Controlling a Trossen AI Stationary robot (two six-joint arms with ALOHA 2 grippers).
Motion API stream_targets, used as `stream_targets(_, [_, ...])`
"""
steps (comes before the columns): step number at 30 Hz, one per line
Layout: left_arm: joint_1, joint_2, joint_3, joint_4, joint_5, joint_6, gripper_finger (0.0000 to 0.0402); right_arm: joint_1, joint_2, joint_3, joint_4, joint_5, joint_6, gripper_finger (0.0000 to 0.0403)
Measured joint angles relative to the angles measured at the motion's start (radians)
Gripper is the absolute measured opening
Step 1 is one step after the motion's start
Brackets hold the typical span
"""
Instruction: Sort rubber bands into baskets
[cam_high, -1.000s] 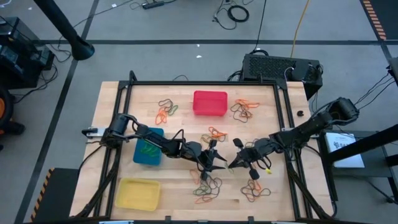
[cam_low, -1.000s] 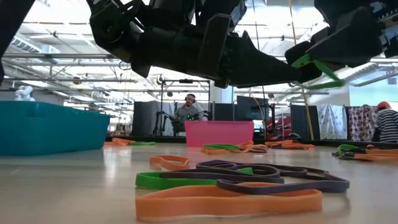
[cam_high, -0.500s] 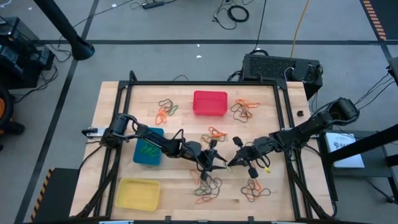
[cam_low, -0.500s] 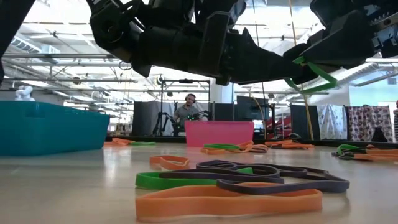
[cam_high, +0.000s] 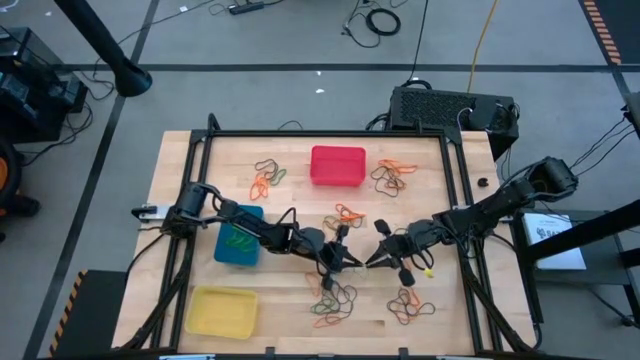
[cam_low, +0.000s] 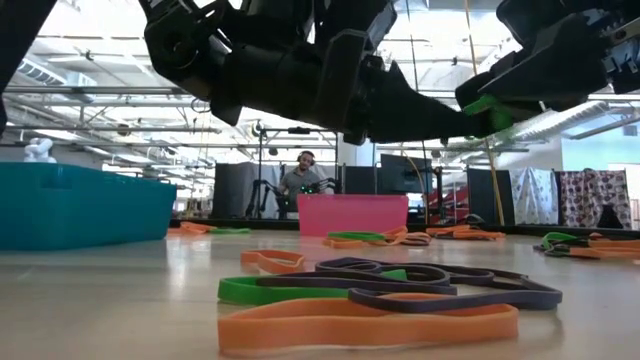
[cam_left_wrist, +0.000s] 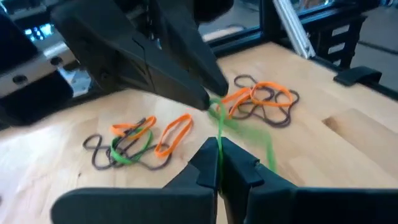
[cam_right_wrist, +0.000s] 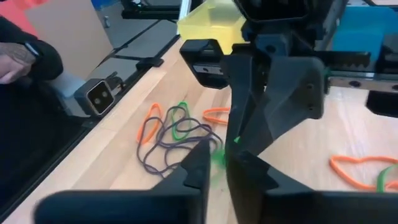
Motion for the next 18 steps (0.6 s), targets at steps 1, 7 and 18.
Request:
stream_targets(1, [0.0, -0.01, 0.0, -0.03, -0.008, 0.0, 0.0006, 0.0, 0.0, 0.0, -0.001, 0.015, 0.004, 0.0057])
stream_targets(7, [-0.005, -0.179, 0.0, -0.421, -0.05, -0.004, 0.0004, 0.0, 0.0, 0.0, -0.029, 0.069, 0.011, 0.0122])
stream_targets(18, [-0.081, -0.622, 0.001, -1.488, -0.332, -0.532, 0.0003, 0.001, 0.0, 0.0, -0.075, 0.067, 0.01, 0.0164])
